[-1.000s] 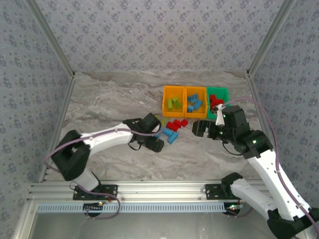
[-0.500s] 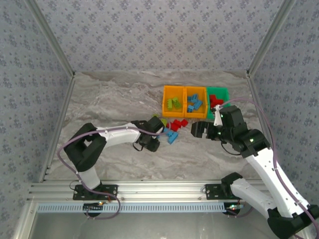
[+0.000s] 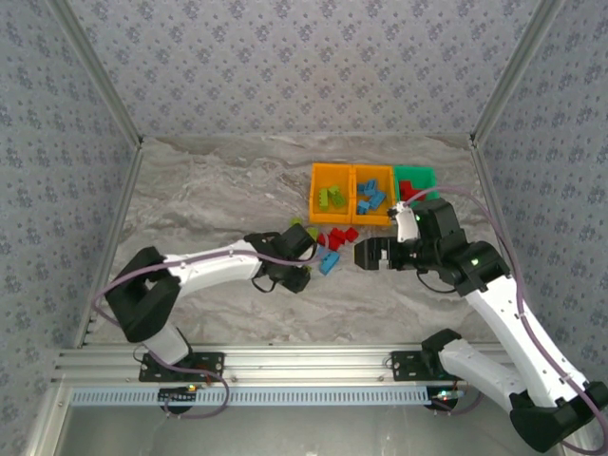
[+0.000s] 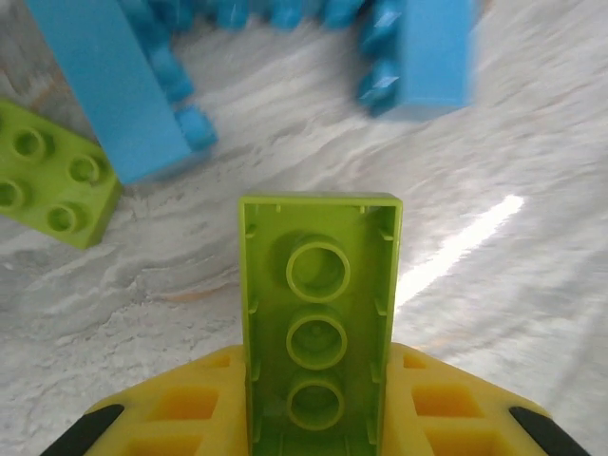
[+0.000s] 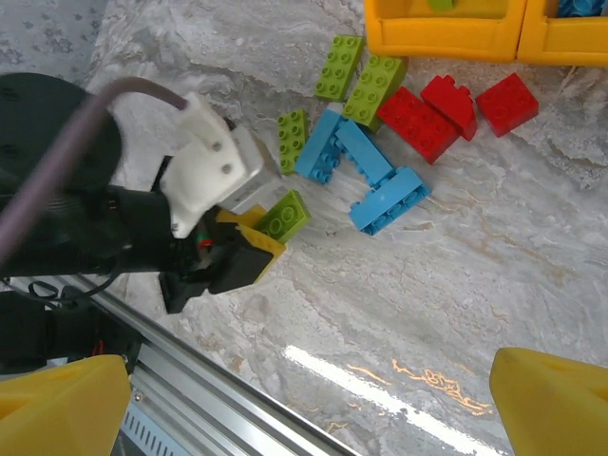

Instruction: Sort the legos into containers by color

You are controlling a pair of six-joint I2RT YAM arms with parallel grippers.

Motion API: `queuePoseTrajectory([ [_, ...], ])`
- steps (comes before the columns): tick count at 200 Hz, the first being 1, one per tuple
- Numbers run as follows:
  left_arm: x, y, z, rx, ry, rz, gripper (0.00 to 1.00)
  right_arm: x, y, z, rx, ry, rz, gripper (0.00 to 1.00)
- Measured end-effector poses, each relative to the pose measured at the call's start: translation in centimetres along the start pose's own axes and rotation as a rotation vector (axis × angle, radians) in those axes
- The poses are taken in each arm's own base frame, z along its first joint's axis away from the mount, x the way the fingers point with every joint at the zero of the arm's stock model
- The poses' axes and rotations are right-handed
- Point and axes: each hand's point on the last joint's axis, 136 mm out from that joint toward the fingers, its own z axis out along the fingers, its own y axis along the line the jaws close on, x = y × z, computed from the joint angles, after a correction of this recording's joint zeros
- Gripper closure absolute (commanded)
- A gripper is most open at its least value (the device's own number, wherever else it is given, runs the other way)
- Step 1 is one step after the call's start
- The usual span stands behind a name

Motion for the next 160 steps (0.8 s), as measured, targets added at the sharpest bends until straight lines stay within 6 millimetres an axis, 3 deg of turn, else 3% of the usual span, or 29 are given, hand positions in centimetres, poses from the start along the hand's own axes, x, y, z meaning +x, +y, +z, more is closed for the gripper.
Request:
queuePoseTrajectory([
  [23,-4.1,-0.7,-3.2,-0.003,-0.121,0.001,0.71,-0.5,0.2,-0.6,0.004,-0.03,-0.009,0.0],
  [48,-10.5,0.0,-5.1,-0.027,-0.231,-0.042,0.71,-1.2,-0.1,-1.3,0.034,-0.073,-0.009,0.0],
  [73,-17.4,2.4,-3.3,-0.074,-0.294,-0.101,0.69,-1.5,-0.4,-1.6,0.058,-0.096,0.008,0.0],
  [95,-21.9,5.1,0.6,-0.132,-0.301,-0.129,0.55,-1.7,-0.5,-2.1,0.062,-0.121,0.034,0.0],
  [111,-23.2,6.6,3.1,-0.161,-0.289,-0.132,0.52,-1.7,-0.3,-2.8,0.059,-0.146,0.044,0.0],
  [127,-23.3,7.1,4.1,-0.175,-0.27,-0.126,0.48,-1.6,-0.4,-3.5,0.063,-0.17,0.054,0.0],
  [142,-23.2,6.9,3.8,-0.176,-0.264,-0.114,0.48,-1.2,-0.8,-3.9,0.077,-0.18,0.066,0.0],
  [160,-22.7,6.2,1.7,-0.165,-0.298,-0.1,0.48,-0.7,-1.3,-3.8,0.095,-0.179,0.082,0.0],
])
